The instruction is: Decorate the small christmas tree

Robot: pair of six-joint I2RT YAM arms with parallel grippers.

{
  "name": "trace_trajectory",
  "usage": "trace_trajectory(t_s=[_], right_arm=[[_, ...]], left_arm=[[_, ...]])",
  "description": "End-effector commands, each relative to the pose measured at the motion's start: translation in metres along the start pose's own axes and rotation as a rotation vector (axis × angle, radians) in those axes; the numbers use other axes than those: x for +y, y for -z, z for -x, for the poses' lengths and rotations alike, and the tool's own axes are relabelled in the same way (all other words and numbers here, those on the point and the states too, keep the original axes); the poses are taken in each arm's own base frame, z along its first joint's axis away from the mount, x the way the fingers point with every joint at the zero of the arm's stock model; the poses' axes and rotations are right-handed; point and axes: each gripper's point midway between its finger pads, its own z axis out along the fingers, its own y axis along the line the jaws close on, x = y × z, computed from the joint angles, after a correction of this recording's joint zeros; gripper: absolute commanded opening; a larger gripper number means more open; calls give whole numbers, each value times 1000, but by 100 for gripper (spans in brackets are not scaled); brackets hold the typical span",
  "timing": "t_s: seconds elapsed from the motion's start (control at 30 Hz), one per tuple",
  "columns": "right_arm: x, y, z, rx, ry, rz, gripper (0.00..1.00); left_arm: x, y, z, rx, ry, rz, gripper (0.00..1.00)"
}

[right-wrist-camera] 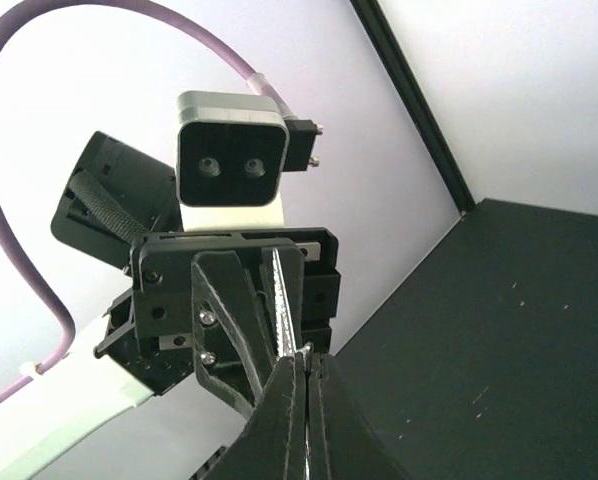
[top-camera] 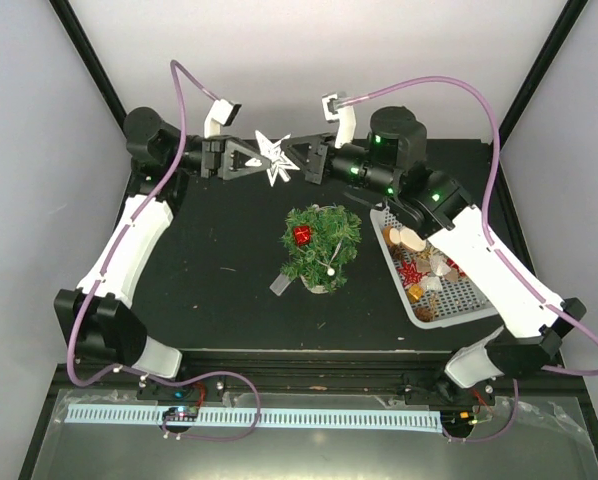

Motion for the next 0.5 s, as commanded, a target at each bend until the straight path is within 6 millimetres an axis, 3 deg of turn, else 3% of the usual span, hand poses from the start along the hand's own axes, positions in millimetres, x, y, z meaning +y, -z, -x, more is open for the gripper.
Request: trace_trajectory(t_s=[0.0, 0.23, 0.47], right_arm=[[-12, 14, -51, 173, -24, -46, 1], [-16, 17, -66, 190, -53, -32, 1], [-18, 20, -69, 190, -52, -35, 1]], left_arm=[[-35, 14, -1, 162, -113, -7, 2], [-42, 12, 2, 164, -129, -12, 2], [-45, 12, 2, 163, -139, -12, 2]])
